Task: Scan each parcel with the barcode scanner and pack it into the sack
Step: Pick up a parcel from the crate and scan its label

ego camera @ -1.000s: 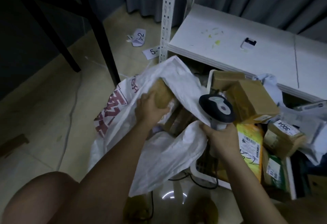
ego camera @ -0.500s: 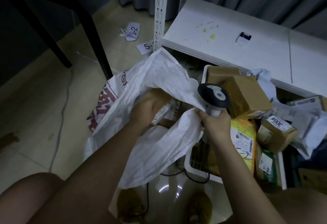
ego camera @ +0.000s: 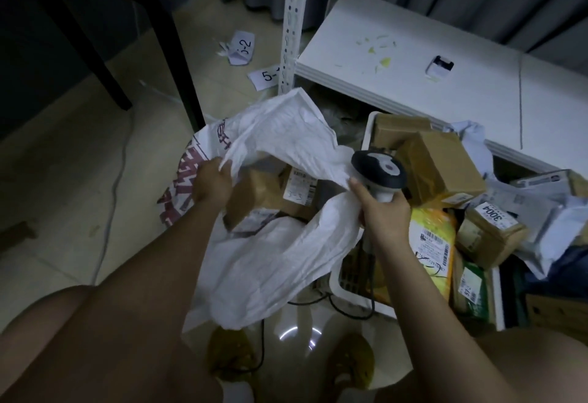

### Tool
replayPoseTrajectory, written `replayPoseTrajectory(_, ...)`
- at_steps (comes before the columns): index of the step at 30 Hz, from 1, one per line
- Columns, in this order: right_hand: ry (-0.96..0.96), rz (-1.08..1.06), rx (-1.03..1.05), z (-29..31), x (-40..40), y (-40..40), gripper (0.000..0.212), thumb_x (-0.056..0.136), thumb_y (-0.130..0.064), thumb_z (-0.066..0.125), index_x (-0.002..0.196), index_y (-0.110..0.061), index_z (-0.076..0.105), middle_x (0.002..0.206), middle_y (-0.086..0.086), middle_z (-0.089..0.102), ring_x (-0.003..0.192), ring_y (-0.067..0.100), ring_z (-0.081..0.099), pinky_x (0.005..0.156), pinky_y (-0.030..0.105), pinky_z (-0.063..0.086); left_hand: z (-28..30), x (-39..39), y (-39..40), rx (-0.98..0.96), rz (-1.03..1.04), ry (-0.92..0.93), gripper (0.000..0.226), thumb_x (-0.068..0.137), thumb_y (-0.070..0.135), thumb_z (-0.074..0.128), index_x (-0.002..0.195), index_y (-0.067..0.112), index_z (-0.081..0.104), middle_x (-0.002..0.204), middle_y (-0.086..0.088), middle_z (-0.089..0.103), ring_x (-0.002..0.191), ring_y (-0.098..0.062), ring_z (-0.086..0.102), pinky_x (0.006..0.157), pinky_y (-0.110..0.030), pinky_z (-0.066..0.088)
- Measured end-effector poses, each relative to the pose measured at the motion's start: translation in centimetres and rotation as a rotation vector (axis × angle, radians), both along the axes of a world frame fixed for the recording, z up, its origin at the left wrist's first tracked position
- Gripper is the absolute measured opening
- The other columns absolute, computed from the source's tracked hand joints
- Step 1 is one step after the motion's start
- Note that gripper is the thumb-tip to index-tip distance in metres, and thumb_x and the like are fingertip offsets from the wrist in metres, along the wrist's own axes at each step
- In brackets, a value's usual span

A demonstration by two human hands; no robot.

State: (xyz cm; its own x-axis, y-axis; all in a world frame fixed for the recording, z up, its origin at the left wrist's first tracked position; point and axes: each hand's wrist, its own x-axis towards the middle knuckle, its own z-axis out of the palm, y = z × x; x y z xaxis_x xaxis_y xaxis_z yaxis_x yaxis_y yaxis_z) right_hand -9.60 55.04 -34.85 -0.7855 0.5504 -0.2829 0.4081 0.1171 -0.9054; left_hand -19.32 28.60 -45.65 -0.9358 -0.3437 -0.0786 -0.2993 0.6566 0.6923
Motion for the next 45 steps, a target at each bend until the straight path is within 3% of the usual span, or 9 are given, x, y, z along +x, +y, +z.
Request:
replayPoseTrajectory(4,-0.063,0.027,0.159,2.2,-2.2,-0.5,0.033,0.082,-0.022,0.075,0.110,-0.015,0.059,0.105,0.006,0.067,0.100,0.028,0.065,0.089,0.043,0.053,7.2,-1.2,-0.9,0.199,0.090,0.239,0.031,0.103,0.016,0.040,0.111,-0.008,0.058,0.113,-0.025,0.059,0.107,-0.032,0.056,0.080,-0.022,0.035)
replayPoseTrajectory(8,0.196,-0.033,0.108,8.7,-5.0,-1.0,0.029,0.081,-0.014,0.074,0.103,-0.018,0.054,0.099,0.001,0.062,0.097,0.023,0.063,0.084,0.035,0.052,16.1,-2.4,-1.4,0.409,0.217,0.481,0.031,0.104,0.019,0.039,0.120,-0.003,0.053,0.111,-0.011,0.058,0.107,-0.019,0.053,0.073,-0.006,0.035)
replayPoseTrajectory(11,0.373,-0.047,0.111,12.1,-4.9,-0.9,0.036,0.080,-0.017,0.074,0.111,-0.010,0.059,0.103,0.006,0.066,0.091,0.021,0.064,0.079,0.032,0.054,19.5,-1.3,-2.1,0.401,0.241,0.598,0.029,0.103,0.021,0.039,0.114,-0.001,0.055,0.100,-0.005,0.055,0.095,-0.013,0.052,0.074,-0.008,0.036)
replayPoseTrajectory(16,0.020,0.105,0.119,8.0,-2.2,-1.3,0.047,0.079,-0.027,0.077,0.118,-0.006,0.061,0.110,0.012,0.067,0.100,0.030,0.065,0.086,0.044,0.055,14.0,2.7,-4.2,0.177,0.193,0.162,0.037,0.101,0.028,0.043,0.114,-0.003,0.059,0.113,-0.023,0.061,0.105,-0.035,0.059,0.085,-0.035,0.044)
replayPoseTrajectory(20,-0.097,0.092,0.082,4.8,0.9,-0.9,0.058,0.082,-0.025,0.076,0.130,-0.003,0.053,0.118,0.014,0.063,0.106,0.034,0.062,0.081,0.036,0.050,11.6,6.4,-5.4,0.174,0.236,-0.033,0.035,0.099,0.019,0.046,0.128,-0.001,0.048,0.128,-0.025,0.054,0.113,-0.040,0.054,0.089,-0.036,0.043)
replayPoseTrajectory(27,-0.047,0.075,-0.089,5.1,5.0,0.7,0.031,0.087,-0.012,0.071,0.113,-0.009,0.055,0.091,0.004,0.061,0.073,0.018,0.058,0.055,0.024,0.042,11.2,9.1,-7.0,0.217,0.225,-0.001,0.036,0.089,0.005,0.054,0.125,0.007,0.053,0.118,-0.016,0.062,0.107,-0.034,0.058,0.087,-0.030,0.043)
replayPoseTrajectory(36,-0.018,0.011,-0.171,5.5,9.1,3.1,0.020,0.089,-0.009,0.067,0.104,-0.006,0.054,0.079,0.013,0.060,0.061,0.021,0.055,0.053,0.030,0.045,13.9,11.4,-2.0,0.227,0.187,0.124,0.029,0.091,0.008,0.052,0.118,0.016,0.059,0.124,-0.011,0.056,0.108,-0.031,0.057,0.093,-0.039,0.048)
replayPoseTrajectory(39,0.006,-0.020,-0.210,5.4,10.9,4.0,0.016,0.092,-0.009,0.064,0.097,-0.015,0.050,0.074,0.008,0.055,0.059,0.020,0.053,0.054,0.031,0.044,14.9,12.6,2.1,0.276,0.073,0.200,0.028,0.093,0.004,0.051,0.119,0.010,0.059,0.120,-0.008,0.058,0.107,-0.025,0.057,0.085,-0.027,0.044)
replayPoseTrajectory(45,0.059,-0.164,-0.309,5.1,15.1,7.4,0.030,0.091,-0.009,0.066,0.114,-0.016,0.049,0.084,0.011,0.057,0.058,0.022,0.053,0.058,0.036,0.046,15.3,14.7,11.5,0.419,-0.148,0.222,0.027,0.092,0.002,0.052,0.117,0.009,0.058,0.124,-0.007,0.056,0.105,-0.018,0.055,0.084,-0.023,0.042)
